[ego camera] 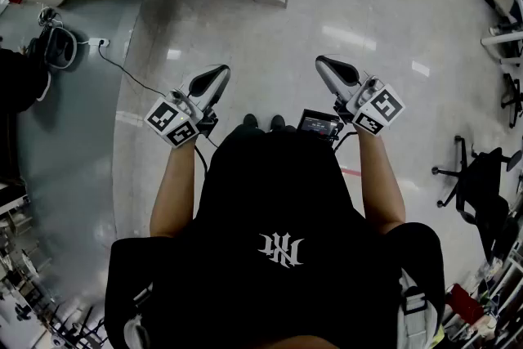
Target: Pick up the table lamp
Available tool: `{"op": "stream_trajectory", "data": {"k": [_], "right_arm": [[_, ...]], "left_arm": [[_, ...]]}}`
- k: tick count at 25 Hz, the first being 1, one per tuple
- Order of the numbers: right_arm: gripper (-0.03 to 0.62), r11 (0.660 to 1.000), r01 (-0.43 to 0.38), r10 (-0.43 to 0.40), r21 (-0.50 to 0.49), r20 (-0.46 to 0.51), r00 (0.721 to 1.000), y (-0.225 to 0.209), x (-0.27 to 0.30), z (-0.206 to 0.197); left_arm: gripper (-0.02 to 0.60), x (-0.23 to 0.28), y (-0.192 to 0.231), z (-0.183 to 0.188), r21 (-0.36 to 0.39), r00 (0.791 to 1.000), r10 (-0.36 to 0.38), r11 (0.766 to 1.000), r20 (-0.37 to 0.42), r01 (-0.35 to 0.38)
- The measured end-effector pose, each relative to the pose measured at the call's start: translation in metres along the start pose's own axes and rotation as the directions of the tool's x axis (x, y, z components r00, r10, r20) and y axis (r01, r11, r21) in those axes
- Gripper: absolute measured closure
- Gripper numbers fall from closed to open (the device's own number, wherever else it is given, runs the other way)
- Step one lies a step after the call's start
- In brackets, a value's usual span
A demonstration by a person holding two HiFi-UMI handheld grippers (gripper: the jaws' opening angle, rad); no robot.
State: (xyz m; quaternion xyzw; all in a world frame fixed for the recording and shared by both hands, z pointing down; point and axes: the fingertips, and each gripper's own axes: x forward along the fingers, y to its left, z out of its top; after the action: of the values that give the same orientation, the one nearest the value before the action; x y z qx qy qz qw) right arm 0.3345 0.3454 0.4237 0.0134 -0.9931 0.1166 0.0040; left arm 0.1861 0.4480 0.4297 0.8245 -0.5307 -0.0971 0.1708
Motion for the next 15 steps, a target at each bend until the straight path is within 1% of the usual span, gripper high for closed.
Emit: {"op": "stream_trajectory", "data": {"k": [5, 10, 15], "right_arm": [[0.591, 0.999, 0.027, -0.027, -0.018, -0.008, 1.000, -0.0033, -0.0010, -0.0021], [0.591, 0.999, 0.043, -0.042, -0.011, 0.034, 0.999, -0.0069, -0.0054, 0.0044], [0.591, 0.999, 0.042, -0.042, -0.026, 0.017, 0.999, -0.0072, -0.0057, 0.0025]], "left_arm": [[0.583, 0.0028, -0.0033, -0.0019, -0.011, 1.000, -0.014, 1.000, -0.002, 0.014], [0.583, 0.0029, -0.0047, -0.0016, -0.004, 1.000, -0.015, 1.000, -0.012, 0.015], [0.583, 0.0028, -0.0053, -0.0003, -0.001, 1.000, -0.014, 1.000, -0.014, 0.014]]}}
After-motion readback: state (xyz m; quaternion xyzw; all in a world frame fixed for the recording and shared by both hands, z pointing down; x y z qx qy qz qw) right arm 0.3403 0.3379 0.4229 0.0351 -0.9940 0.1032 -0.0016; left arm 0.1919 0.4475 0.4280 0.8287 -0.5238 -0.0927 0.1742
